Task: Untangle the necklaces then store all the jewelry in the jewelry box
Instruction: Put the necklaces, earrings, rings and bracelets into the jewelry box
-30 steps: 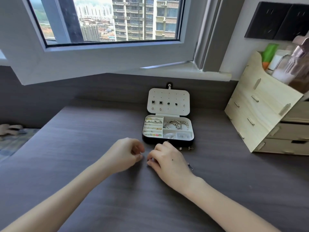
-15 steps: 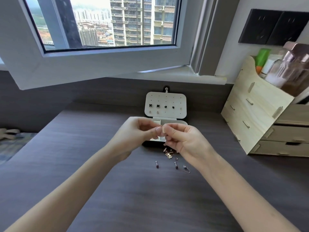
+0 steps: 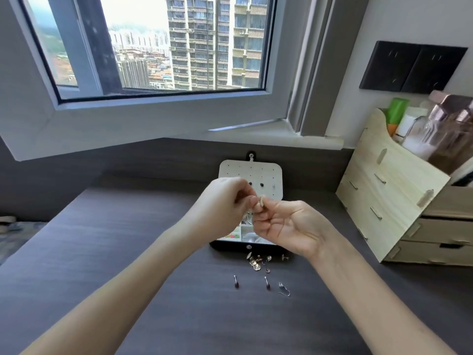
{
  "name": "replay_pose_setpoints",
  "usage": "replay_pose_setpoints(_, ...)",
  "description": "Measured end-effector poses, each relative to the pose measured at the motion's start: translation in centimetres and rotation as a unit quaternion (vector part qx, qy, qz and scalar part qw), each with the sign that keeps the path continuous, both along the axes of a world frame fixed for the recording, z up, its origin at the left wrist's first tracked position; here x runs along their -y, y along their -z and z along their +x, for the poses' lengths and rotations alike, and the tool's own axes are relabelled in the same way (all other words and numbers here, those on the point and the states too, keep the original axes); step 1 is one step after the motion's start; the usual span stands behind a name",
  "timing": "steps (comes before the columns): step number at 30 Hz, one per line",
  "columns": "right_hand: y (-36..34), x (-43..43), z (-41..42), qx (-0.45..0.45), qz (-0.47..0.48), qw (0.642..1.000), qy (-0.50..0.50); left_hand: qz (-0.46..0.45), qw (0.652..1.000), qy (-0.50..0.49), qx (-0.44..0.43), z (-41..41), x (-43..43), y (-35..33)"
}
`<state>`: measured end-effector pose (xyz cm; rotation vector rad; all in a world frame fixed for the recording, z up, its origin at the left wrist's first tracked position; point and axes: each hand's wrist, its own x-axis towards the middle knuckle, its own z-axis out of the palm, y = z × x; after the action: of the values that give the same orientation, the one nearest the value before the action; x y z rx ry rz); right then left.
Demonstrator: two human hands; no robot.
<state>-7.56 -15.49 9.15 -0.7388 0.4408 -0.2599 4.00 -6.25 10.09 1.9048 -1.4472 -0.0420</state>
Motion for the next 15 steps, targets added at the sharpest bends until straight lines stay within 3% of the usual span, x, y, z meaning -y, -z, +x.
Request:
replay_pose_setpoints(3, -0.3, 1.6, 0.4, 0.027, 0.010, 0.999, 0.030, -0.027, 0.995, -0.089, 0.046, 2.4, 0.5, 0.8)
replay_pose_setpoints(4, -0.4, 2.4, 0.5, 0.025, -0.020, 0.998, 0.048, -0.034, 0.992, -0.117, 0.036, 3.5, 0.5, 1.0)
replay_pose_setpoints(6, -0.4, 4.3, 1.3, -0.018, -0.178, 0.978, 0.110, -0.042, 0.988, -0.146, -0.001, 5.3, 0.6, 1.3)
replay_pose_setpoints(7, -0.1, 5.1, 2.1, -0.055, -0.288, 0.945, 0.143, -0.048, 0.987, -0.154, -0.023, 5.9, 0.8, 1.5)
replay_pose_setpoints(10, 1.4, 7.6, 5.8, -0.162, -0.560, 0.788, 0.196, -0.078, 0.977, -0.179, -0.082, 7.2, 2.2, 1.9)
replay_pose_setpoints(12, 2.2, 9.0, 8.3, -0.211, -0.645, 0.703, 0.213, -0.088, 0.971, -0.190, -0.114, 8.0, 3.5, 2.5)
replay_pose_setpoints(15, 2.9, 10.6, 11.0, -0.248, -0.694, 0.628, 0.250, -0.080, 0.963, -0.207, -0.154, 9.2, 5.2, 3.5)
